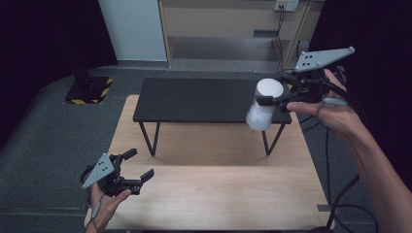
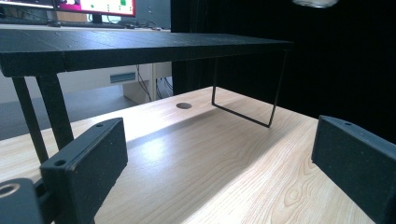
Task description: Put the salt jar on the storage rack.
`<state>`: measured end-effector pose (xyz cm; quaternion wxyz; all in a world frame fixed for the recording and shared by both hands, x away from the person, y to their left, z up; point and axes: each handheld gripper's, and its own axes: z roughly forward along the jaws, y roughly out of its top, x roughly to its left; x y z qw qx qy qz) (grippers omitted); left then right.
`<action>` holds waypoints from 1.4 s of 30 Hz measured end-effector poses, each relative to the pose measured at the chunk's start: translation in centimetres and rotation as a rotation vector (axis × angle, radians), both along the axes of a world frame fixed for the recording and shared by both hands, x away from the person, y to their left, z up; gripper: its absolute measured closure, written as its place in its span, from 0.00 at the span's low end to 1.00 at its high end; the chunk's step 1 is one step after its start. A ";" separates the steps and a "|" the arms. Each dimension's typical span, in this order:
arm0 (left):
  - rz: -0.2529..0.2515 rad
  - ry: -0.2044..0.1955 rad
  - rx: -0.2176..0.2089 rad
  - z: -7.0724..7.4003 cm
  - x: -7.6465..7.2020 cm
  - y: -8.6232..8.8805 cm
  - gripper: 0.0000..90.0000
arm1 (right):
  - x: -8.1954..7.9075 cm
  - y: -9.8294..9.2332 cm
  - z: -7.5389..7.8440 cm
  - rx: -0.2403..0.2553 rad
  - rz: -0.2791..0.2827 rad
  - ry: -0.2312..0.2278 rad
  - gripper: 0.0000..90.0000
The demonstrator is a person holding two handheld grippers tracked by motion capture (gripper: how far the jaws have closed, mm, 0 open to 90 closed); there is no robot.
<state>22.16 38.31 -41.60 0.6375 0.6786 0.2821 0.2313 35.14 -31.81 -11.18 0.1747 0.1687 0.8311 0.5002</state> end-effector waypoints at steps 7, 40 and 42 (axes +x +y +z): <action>-0.001 0.000 -0.004 0.0 0.0 0.1 0.03 | 2.8 1.5 -0.2 0.015 -0.098 0.010 0.37; -0.004 0.011 -0.009 -0.2 0.2 0.2 0.03 | 14.1 4.5 -5.5 0.022 -0.358 0.066 0.37; -0.006 0.010 -0.005 -0.2 0.2 0.2 0.03 | 14.1 4.1 -6.0 0.047 -0.365 0.059 0.34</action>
